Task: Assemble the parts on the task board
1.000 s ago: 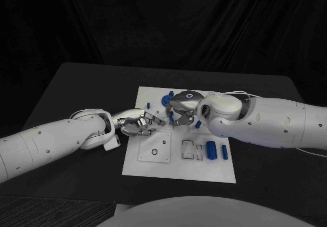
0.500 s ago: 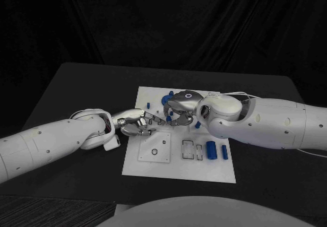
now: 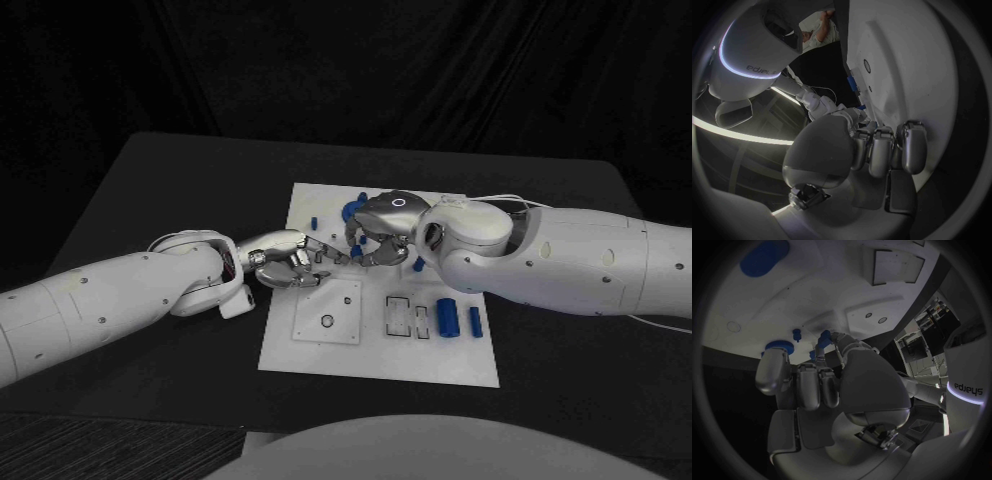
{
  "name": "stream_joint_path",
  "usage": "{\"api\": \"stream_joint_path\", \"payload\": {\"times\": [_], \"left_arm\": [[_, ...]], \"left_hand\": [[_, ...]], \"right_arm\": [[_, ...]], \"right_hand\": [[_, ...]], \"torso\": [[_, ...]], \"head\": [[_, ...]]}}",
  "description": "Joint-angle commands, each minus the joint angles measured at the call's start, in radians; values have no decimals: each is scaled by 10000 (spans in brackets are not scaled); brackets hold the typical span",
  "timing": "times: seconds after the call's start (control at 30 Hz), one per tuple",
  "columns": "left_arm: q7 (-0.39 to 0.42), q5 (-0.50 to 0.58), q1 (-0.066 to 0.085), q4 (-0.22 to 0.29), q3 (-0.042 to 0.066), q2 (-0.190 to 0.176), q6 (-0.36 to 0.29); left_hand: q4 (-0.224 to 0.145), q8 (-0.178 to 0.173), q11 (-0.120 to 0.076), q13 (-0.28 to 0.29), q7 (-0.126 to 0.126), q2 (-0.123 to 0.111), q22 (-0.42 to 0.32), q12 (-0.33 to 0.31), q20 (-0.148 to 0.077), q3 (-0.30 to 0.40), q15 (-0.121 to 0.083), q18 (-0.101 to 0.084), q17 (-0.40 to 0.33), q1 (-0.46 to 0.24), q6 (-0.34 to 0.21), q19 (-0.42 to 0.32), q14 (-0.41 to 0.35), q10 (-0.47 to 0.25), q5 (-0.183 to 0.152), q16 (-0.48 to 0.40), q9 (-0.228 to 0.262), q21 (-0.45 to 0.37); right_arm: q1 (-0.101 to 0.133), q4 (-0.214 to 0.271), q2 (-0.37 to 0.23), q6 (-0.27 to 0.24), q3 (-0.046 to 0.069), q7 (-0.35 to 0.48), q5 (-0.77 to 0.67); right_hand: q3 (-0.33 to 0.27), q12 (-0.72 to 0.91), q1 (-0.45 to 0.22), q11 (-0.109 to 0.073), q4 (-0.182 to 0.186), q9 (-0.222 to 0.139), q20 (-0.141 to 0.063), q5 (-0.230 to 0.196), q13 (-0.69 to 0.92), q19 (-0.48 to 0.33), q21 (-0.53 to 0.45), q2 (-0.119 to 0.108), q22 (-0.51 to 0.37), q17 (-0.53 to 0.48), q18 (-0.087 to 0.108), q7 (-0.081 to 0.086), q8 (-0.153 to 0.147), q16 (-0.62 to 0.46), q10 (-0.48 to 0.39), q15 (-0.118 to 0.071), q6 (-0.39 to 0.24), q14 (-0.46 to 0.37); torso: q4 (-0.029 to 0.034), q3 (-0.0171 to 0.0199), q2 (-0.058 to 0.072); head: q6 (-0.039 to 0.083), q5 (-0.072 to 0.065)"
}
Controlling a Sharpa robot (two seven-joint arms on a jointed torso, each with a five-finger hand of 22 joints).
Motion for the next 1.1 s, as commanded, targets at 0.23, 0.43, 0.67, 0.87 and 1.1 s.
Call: {"api": "stream_joint_path", "payload": {"times": [0.23,0.43,0.67,0.87,1.1], "left_arm": [[-102,17,-52,7,-20,14,142],[-111,17,-52,-1,-20,25,125],[-127,17,-54,-22,-20,52,122],[-143,17,-56,-63,-20,103,122],[-169,17,-62,-90,-20,143,148]], "left_hand": [[7,47,91,2635,13,71,1276,34,16,86,35,18,2633,-13,154,-55,1020,1058,-42,26,27,-54],[-2,18,98,2635,19,73,1268,34,20,97,40,22,2633,-8,-36,-73,1020,1058,-41,26,4,-61],[-41,-102,103,2635,-3,76,1273,34,40,144,58,25,2633,-3,-699,-86,1020,1058,-47,26,-85,-73],[-55,-164,81,2635,-40,75,1273,34,43,168,48,31,2633,-20,-1318,-103,1020,1058,-52,26,-156,-85],[-57,-170,80,2635,-25,78,1267,34,42,173,45,35,2633,-24,-1412,-117,1020,1058,-54,26,-165,-91]], "right_arm": [[-7,-57,13,57,4,-23,-67],[-7,-43,24,106,4,-43,-67],[-8,-11,47,110,4,-48,-67],[-8,26,38,101,4,-63,-67],[-8,46,24,94,4,-101,-67]], "right_hand": [[66,25,12,34,-21,12,-7,-63,2628,-94,-50,24,1465,1187,170,3,-15,-63,1046,1,0,697],[78,25,28,31,-35,17,-7,-62,2628,-94,-54,28,1464,1188,171,-3,-9,-63,1046,-1,22,697],[78,25,28,31,-35,17,-7,-62,2628,-94,-54,28,1464,1188,171,-3,-9,-63,1046,-1,22,697],[78,25,28,31,-35,17,-7,-62,2628,-94,-54,28,1464,1188,171,-3,-9,-63,1046,-1,22,697],[96,25,50,25,-57,25,-7,-54,2628,-90,-46,31,1467,1195,170,-8,-4,-58,1046,-4,52,700]], "torso": [[8,-1,0],[7,-6,1],[7,-6,3],[2,-4,3],[-2,0,4]], "head": [[-2,9],[-2,11],[-2,8],[-2,-7],[-2,1]]}}
